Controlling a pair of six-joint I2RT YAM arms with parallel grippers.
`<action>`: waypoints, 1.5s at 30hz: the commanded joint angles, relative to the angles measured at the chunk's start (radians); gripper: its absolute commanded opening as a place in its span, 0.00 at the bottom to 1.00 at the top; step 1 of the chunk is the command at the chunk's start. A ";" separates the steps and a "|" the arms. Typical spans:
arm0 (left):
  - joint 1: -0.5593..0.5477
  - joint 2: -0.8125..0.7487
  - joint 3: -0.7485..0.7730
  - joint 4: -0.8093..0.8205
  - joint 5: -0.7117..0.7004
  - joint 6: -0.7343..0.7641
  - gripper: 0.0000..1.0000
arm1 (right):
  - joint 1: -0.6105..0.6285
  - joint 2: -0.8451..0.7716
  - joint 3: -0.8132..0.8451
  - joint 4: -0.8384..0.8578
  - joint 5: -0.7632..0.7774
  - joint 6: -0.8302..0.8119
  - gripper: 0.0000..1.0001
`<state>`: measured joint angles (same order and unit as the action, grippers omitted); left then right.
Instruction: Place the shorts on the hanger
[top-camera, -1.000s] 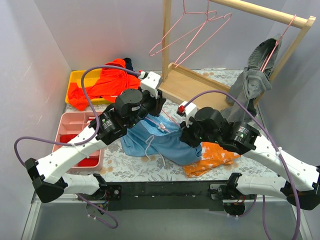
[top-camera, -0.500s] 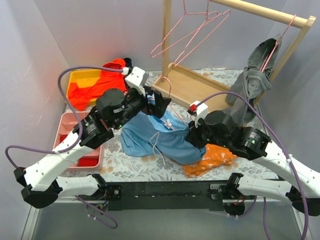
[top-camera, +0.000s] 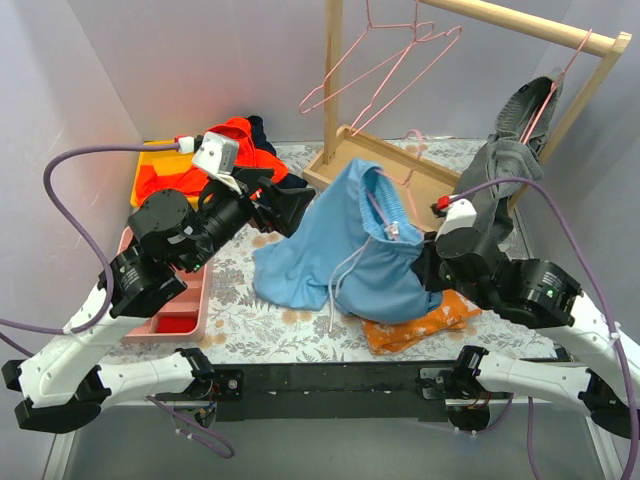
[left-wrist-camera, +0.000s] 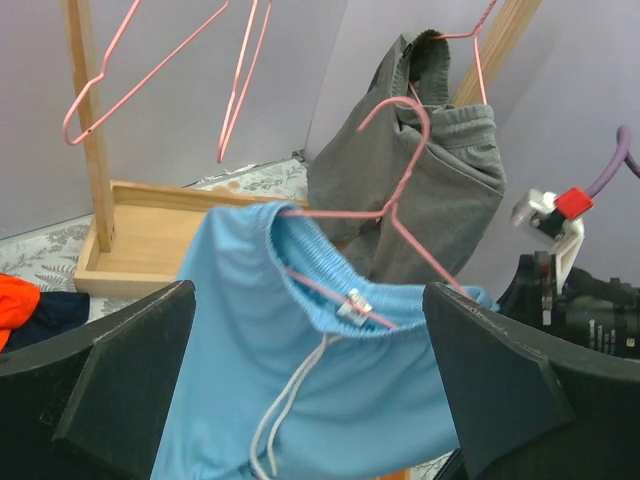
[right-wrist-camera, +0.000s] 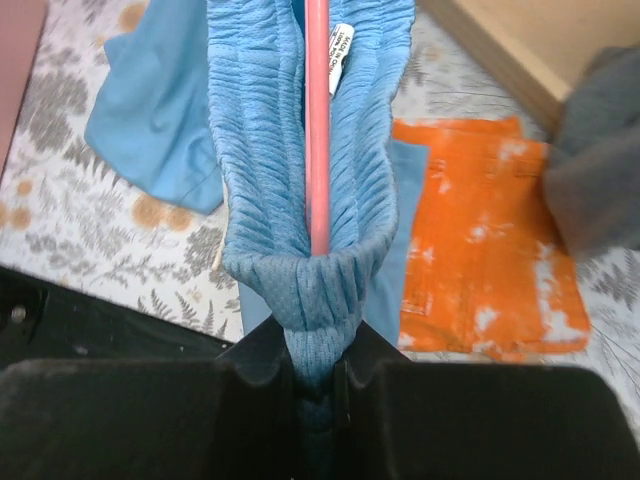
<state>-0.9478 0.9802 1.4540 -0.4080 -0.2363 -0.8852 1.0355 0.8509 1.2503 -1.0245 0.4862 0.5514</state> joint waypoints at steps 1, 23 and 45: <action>-0.005 -0.035 0.028 -0.032 0.005 -0.035 0.98 | 0.000 0.023 0.167 -0.138 0.326 0.208 0.01; -0.005 -0.029 0.040 -0.086 0.121 -0.054 0.98 | -0.336 0.464 0.600 0.079 0.482 0.007 0.01; -0.005 0.008 0.085 -0.107 0.147 -0.049 0.98 | -0.577 0.588 0.738 0.167 0.421 -0.110 0.01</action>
<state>-0.9485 0.9874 1.5009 -0.4965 -0.1074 -0.9390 0.4965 1.4452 1.9850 -0.9760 0.8993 0.4503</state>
